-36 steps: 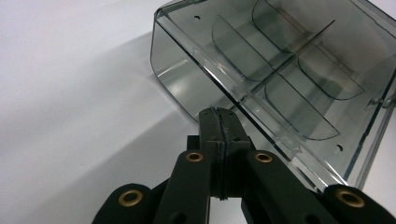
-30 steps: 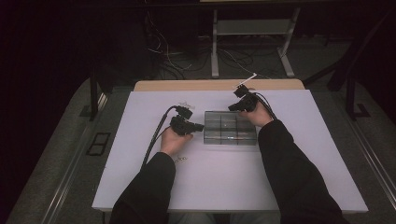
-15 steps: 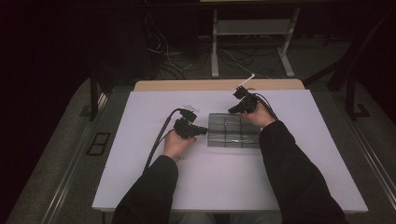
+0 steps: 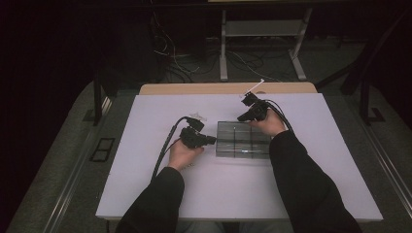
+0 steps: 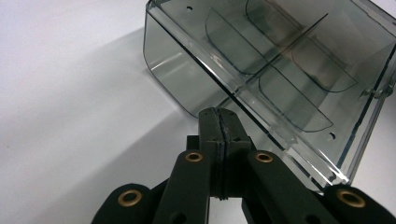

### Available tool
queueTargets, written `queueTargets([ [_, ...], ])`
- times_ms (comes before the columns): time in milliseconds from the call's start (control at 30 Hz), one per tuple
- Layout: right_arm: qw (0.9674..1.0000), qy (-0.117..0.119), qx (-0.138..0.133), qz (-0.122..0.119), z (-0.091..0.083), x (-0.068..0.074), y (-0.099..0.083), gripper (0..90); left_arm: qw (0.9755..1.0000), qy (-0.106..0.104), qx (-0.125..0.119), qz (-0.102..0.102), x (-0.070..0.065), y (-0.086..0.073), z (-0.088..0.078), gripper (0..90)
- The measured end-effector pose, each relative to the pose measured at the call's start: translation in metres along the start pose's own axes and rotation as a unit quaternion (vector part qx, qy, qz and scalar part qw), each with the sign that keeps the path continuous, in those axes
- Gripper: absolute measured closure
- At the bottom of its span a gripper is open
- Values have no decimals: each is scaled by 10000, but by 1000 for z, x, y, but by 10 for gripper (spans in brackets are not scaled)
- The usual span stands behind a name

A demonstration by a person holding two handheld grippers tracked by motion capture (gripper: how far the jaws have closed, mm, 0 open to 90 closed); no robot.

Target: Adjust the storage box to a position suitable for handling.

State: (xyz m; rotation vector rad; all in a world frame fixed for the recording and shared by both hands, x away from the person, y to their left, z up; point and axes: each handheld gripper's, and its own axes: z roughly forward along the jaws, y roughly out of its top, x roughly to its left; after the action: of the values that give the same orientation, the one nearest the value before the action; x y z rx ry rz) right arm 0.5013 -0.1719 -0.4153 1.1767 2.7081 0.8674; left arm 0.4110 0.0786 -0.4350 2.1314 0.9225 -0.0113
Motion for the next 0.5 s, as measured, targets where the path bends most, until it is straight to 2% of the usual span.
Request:
queueTargets([
  [233, 10000, 38, -37, 82, 0, 4, -3, 896, 10000, 2, 57, 63, -5, -4, -3, 879],
  [267, 9999, 30, -8, 104, -1, 5, -4, 896, 9999, 9, 62, 119, -5, -4, -3, 879],
  [500, 10000, 15, 14, 71, -2, 10, -7, 896, 9998, -8, 83, 156, -8, -6, -8, 870],
])
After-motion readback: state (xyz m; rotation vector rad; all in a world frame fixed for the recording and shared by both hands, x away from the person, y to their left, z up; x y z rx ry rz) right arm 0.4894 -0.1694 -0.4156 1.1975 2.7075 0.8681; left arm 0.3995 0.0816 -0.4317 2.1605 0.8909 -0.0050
